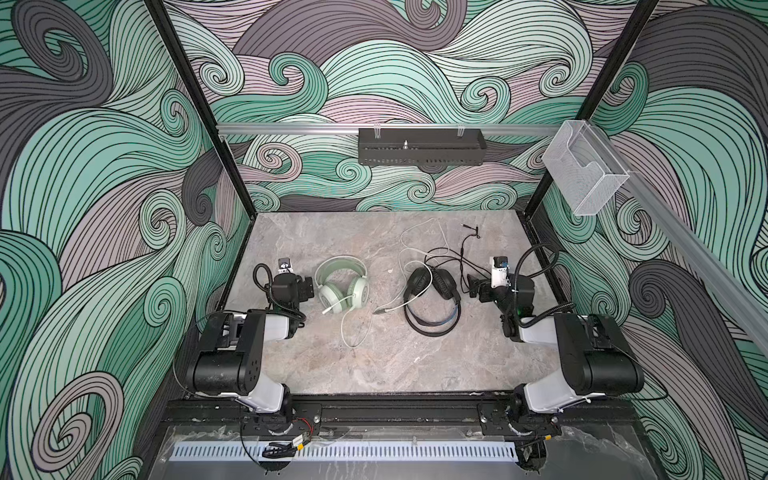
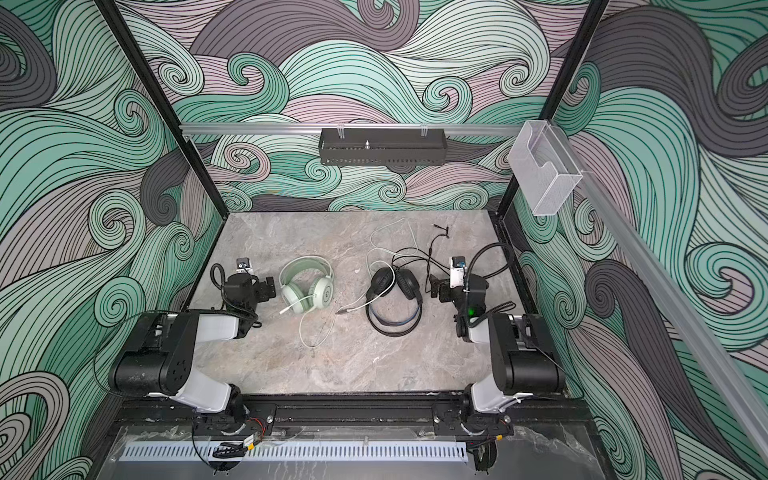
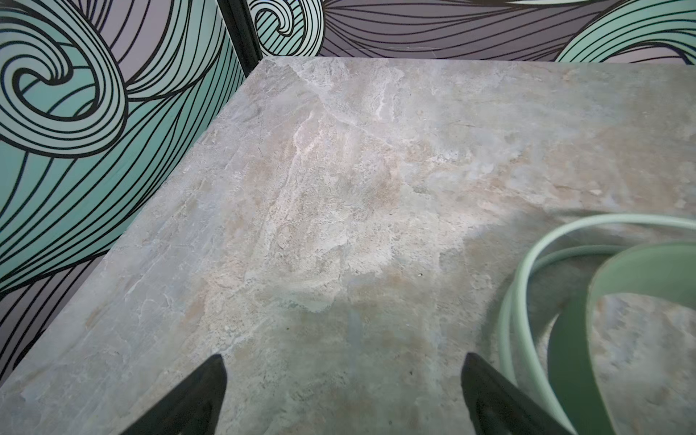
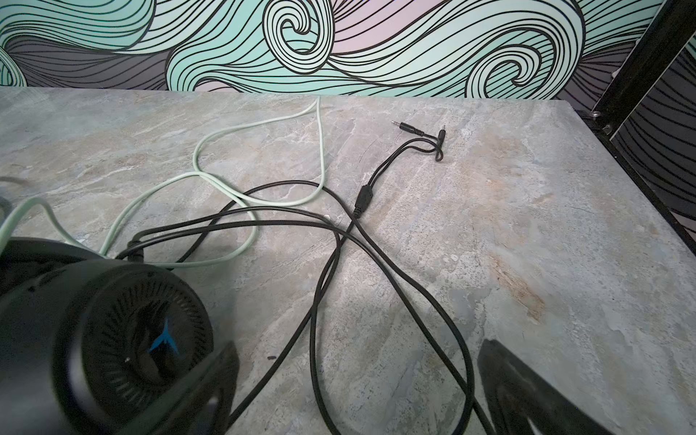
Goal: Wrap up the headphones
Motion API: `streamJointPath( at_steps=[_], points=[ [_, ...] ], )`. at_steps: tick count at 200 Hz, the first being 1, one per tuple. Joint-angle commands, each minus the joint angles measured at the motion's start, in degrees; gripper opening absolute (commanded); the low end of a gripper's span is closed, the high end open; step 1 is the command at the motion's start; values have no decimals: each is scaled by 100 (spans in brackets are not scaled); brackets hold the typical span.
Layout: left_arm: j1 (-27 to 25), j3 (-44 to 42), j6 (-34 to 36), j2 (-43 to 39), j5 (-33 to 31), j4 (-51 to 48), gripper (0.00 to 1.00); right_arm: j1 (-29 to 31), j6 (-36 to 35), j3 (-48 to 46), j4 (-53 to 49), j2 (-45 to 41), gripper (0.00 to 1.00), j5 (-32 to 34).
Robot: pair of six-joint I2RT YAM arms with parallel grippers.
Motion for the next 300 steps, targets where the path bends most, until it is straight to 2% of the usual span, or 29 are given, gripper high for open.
streamJointPath(
  at_steps=[1, 116, 135, 182, 191, 197, 203, 215, 225, 240, 253, 271, 300],
  points=[
    [36, 147, -51, -47, 46, 77, 99, -23, -11, -44, 139, -55, 99, -63],
    [45, 163, -53, -34, 52, 60, 99, -30, 21, -29, 132, -43, 99, -54],
    [54, 183, -51, -18, 74, 36, 99, -30, 145, 46, -10, -31, 99, 298],
    [59, 152, -41, -56, 82, 94, 99, -23, 149, 22, 32, -51, 99, 312],
    [63, 229, -27, -139, -41, 7, 99, 10, 209, 53, 41, -89, 99, 597],
    [63, 376, -94, -244, -203, -318, 99, 65, 273, 193, -327, -233, 99, 939],
    [76, 615, -190, -411, -306, -971, 99, 136, 343, 448, -1145, -441, 99, 1352],
    [114, 1121, -345, -783, 12, -2312, 99, 271, 608, 1291, -2747, -643, 99, 2152],
    [115, 1390, -358, -951, 392, -2934, 99, 336, 704, 1838, -3634, -612, 99, 2353],
    [115, 1638, -521, -1308, 833, -3643, 99, 445, 945, 2424, -4385, -608, 99, 2619],
    [115, 1806, -634, -1657, 1287, -4077, 99, 470, 1309, 2654, -4590, -650, 99, 2555],
    [115, 2263, -1417, -1885, 1315, -4796, 99, 539, 1801, 3194, -5212, -573, 99, 2301],
    [109, 3539, -1994, -1454, 1890, -6246, 99, 739, 2441, 4568, -6655, 38, 99, 1545]
  ],
)
